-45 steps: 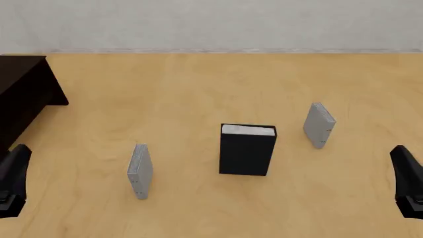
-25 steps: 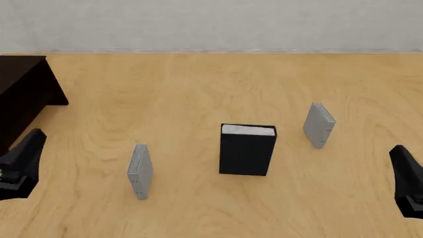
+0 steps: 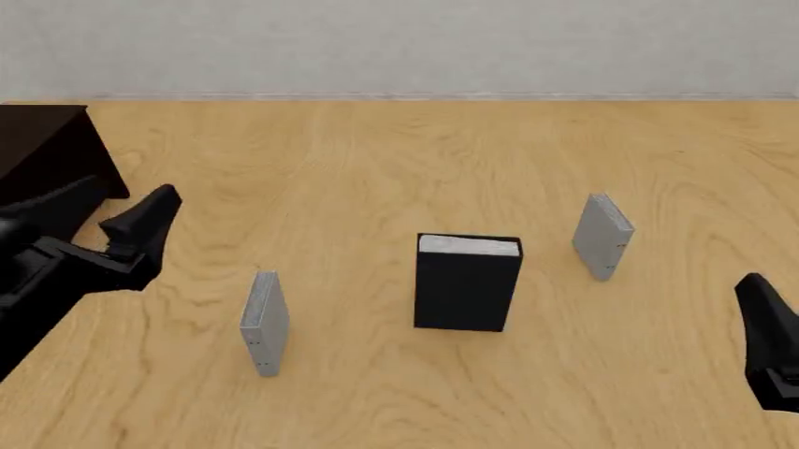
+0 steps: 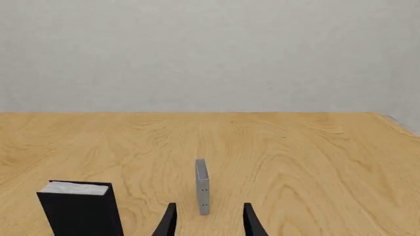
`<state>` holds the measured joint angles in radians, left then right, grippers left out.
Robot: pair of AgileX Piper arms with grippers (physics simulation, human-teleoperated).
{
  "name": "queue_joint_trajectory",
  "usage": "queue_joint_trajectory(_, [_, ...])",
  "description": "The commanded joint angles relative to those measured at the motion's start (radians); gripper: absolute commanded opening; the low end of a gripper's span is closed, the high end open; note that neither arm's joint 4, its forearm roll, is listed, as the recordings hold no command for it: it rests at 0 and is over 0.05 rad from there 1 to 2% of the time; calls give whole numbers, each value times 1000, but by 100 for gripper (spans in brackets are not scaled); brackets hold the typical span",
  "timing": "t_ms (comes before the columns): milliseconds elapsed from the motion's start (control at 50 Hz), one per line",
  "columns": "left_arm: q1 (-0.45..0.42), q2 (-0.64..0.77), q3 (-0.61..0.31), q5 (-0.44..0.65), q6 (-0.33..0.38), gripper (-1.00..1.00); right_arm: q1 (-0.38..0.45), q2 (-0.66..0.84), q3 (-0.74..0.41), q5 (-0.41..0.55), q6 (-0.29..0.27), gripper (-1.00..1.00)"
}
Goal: Pick up the book in the middle and place it on the cabinet shelf.
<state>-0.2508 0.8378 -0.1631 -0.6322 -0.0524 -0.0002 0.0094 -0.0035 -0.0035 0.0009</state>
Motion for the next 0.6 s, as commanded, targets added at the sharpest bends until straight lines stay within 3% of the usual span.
queue_joint_trajectory(20, [-67, 174, -74, -86, 6, 100, 0, 4, 1, -5, 0, 100])
queue_joint_trajectory(380, [-225, 261, -142, -73, 47, 100, 0, 4, 1, -4, 0, 100])
queue_joint_trajectory(600, [-268, 321, -181, -92, 29, 100, 0, 11, 1, -12, 0, 100])
